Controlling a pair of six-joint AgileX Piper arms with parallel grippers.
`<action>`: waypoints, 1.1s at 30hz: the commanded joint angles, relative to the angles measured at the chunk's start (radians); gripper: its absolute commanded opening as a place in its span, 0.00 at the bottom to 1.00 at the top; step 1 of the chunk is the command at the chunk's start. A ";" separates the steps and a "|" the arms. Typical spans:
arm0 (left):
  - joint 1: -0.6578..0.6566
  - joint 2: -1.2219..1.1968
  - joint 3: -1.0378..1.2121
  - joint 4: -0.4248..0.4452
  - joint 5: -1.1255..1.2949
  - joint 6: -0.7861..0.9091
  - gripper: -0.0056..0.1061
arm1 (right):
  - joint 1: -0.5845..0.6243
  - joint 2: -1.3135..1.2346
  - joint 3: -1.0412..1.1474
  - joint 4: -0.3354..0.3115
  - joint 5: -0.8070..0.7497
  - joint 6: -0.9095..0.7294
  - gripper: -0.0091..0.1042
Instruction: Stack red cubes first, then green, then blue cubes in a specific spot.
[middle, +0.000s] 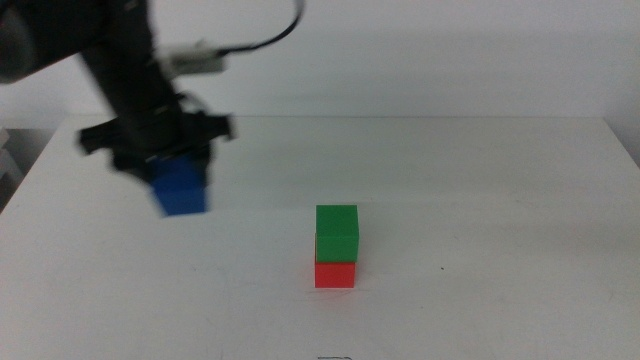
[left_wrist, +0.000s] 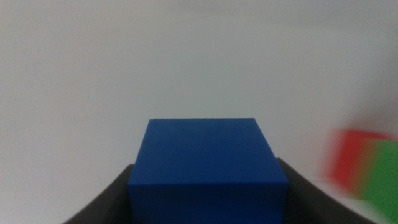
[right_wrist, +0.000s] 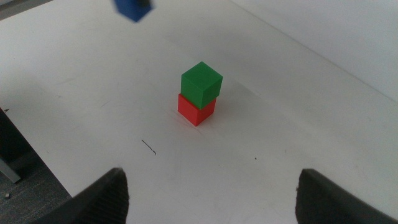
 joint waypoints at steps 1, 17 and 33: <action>-0.104 -0.054 -0.100 0.003 0.100 -0.130 0.04 | -0.005 0.006 -0.022 -0.006 -0.070 -0.012 0.91; -0.502 0.110 -0.341 0.213 0.099 -0.475 0.04 | -0.005 0.006 -0.022 -0.006 -0.070 -0.012 0.91; -0.485 0.156 -0.342 0.215 0.099 -0.420 0.04 | -0.005 0.006 -0.022 -0.006 -0.070 -0.012 0.91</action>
